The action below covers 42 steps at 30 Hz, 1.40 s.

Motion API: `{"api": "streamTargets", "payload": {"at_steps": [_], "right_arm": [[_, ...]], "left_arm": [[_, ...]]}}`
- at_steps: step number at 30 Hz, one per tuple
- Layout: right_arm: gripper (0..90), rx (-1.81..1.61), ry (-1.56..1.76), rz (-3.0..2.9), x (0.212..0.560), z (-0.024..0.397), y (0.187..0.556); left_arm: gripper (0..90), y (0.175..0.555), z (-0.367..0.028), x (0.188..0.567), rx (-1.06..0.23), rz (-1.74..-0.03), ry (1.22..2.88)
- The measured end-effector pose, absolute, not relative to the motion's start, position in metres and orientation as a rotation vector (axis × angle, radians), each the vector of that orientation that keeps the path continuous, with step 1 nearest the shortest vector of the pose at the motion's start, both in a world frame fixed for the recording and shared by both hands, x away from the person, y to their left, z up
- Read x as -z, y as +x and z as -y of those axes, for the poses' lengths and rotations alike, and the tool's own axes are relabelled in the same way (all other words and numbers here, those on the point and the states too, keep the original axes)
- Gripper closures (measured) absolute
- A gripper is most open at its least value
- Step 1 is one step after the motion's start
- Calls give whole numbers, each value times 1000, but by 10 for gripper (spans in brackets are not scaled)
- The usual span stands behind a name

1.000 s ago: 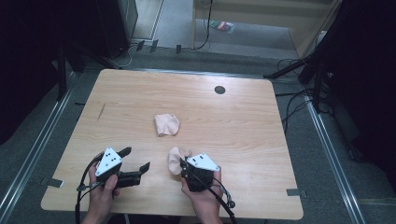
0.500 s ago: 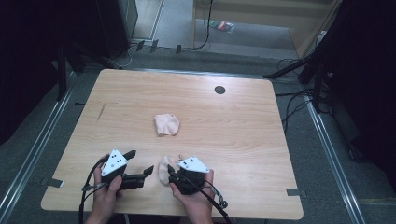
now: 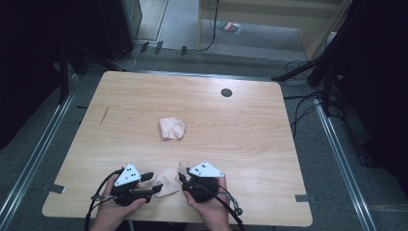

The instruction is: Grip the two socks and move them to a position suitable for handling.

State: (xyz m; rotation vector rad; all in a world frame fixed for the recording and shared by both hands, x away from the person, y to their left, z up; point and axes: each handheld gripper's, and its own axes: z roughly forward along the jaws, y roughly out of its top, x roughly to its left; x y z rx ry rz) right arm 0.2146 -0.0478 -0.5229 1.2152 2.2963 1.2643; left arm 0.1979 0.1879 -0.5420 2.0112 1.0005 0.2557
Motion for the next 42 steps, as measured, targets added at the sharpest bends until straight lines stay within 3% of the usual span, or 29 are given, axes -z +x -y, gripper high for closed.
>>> {"api": "streamTargets", "payload": {"at_steps": [6, 10, 14, 23, 29, 36, 38, 39, 40, 42], "right_arm": [[656, -1119, 1184, -2340, 546, 32, 215], [839, -1079, 1158, -2309, 548, 33, 216], [871, -1187, 1256, -2270, 541, 48, 221], [894, -1387, 1502, -2119, 521, 109, 231], [900, -1350, 1583, -2130, 530, 116, 228], [886, -1368, 1628, -2138, 537, 123, 223], [785, -1378, 1642, -2127, 535, 122, 222], [701, -1401, 1647, -2107, 534, 122, 222], [652, -1409, 1628, -2079, 532, 122, 222], [630, -1384, 1614, -2061, 528, 123, 221]], "left_arm": [[643, 202, -185, 548, -278, -1023, 2072], [789, 202, -185, 549, -303, -1018, 2091], [882, 208, -189, 547, -305, -1019, 2100], [896, 220, -215, 539, -318, -1057, 2063], [900, 222, -209, 537, -395, -1033, 2115], [895, 221, -199, 542, -325, -933, 2089], [822, 220, -197, 543, -330, -921, 2084], [693, 219, -193, 547, -364, -900, 2066], [641, 218, -192, 547, -374, -897, 2057], [605, 217, -194, 544, -373, -899, 2011]]}}
